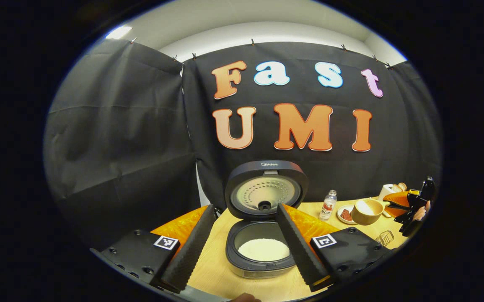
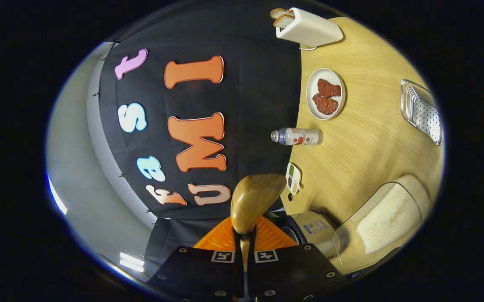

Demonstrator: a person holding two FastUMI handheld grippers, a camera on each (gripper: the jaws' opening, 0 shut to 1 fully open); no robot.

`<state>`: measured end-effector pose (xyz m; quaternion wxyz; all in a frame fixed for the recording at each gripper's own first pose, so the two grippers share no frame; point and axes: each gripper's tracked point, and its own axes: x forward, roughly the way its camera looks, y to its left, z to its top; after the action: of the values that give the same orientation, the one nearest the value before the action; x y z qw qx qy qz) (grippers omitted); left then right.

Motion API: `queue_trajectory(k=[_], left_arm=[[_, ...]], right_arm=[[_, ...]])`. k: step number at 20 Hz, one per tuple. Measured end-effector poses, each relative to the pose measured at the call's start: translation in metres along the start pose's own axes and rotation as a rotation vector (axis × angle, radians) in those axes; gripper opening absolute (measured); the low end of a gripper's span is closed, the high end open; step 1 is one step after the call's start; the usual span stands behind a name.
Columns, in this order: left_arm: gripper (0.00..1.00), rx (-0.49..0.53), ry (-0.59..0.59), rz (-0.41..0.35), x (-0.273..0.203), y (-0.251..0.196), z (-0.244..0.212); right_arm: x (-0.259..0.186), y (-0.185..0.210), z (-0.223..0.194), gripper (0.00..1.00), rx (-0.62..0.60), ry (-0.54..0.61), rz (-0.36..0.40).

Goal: Close the left gripper, press the button to open the rice cooker; take a wooden spoon from the chopstick holder with the right hand, scoop a spoonful of rice and pour it into the rice cooker, then put the wooden spoon back into the chopstick holder.

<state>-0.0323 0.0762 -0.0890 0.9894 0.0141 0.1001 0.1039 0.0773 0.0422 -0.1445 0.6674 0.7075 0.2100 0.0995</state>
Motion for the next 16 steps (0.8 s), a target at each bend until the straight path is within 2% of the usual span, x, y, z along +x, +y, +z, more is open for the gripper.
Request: queue_trajectory(k=[7, 11, 15, 16], left_arm=[[0.95, -0.01, 0.005, 0.046, -0.008, 0.032, -0.006], [0.95, 0.001, 0.009, 0.067, -0.008, 0.052, -0.009], [0.95, -0.007, 0.018, 0.106, -0.009, 0.076, -0.013], [1.0, -0.013, 0.023, 0.117, -0.008, 0.081, -0.018]], right_arm=[[0.056, 0.017, -0.051, 0.03, -0.096, 0.101, -0.028], [0.089, 0.019, -0.084, 0.03, -0.211, 0.155, -0.051], [0.118, 0.013, -0.11, 0.03, -0.258, 0.183, -0.08], [0.126, 0.01, -0.114, 0.03, -0.288, 0.185, -0.098]])
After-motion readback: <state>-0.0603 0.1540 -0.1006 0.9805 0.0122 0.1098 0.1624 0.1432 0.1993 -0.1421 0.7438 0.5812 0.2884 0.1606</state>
